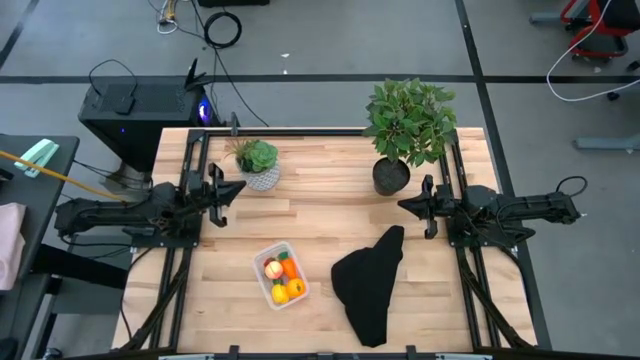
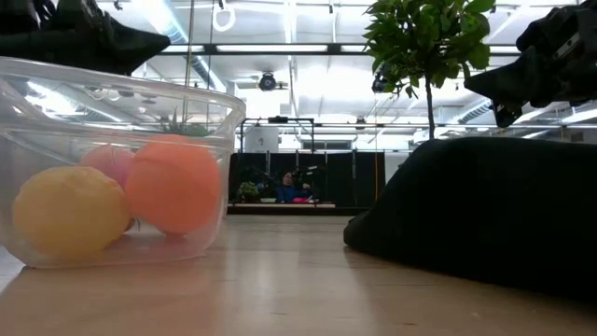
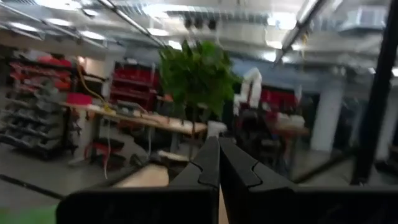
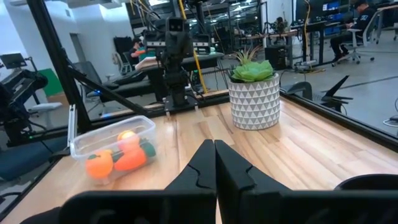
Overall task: Pick and placing Produce into tupperware
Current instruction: Return to home position
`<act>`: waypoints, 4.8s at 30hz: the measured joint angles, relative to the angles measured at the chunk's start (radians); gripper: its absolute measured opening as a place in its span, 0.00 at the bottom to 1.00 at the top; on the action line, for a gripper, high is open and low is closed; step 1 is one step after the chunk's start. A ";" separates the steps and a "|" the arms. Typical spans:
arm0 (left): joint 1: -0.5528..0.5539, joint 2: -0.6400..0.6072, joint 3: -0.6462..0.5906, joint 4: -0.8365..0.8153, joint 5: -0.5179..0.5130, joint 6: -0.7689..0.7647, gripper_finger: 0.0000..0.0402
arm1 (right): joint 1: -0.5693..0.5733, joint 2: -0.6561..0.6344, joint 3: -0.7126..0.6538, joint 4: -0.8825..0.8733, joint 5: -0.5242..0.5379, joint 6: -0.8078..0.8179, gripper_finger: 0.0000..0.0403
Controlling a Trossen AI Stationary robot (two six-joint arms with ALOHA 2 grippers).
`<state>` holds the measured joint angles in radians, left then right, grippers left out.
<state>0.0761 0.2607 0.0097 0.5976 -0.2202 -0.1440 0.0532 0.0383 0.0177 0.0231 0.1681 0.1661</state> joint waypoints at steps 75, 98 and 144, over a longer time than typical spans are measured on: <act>-0.001 -0.248 -0.001 -0.587 0.212 0.025 0.01 | 0.000 0.054 0.001 -0.001 -0.011 -0.008 0.00; -0.001 -0.248 -0.002 -0.521 0.213 0.025 0.09 | 0.000 0.069 0.001 -0.001 -0.011 -0.012 0.03; -0.001 -0.248 -0.002 -0.516 0.210 0.024 0.07 | 0.000 0.068 0.000 -0.001 -0.011 -0.012 0.03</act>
<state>0.0750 0.0128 0.0074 0.0814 -0.0103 -0.1200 0.0532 0.1066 0.0181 0.0224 0.1566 0.1543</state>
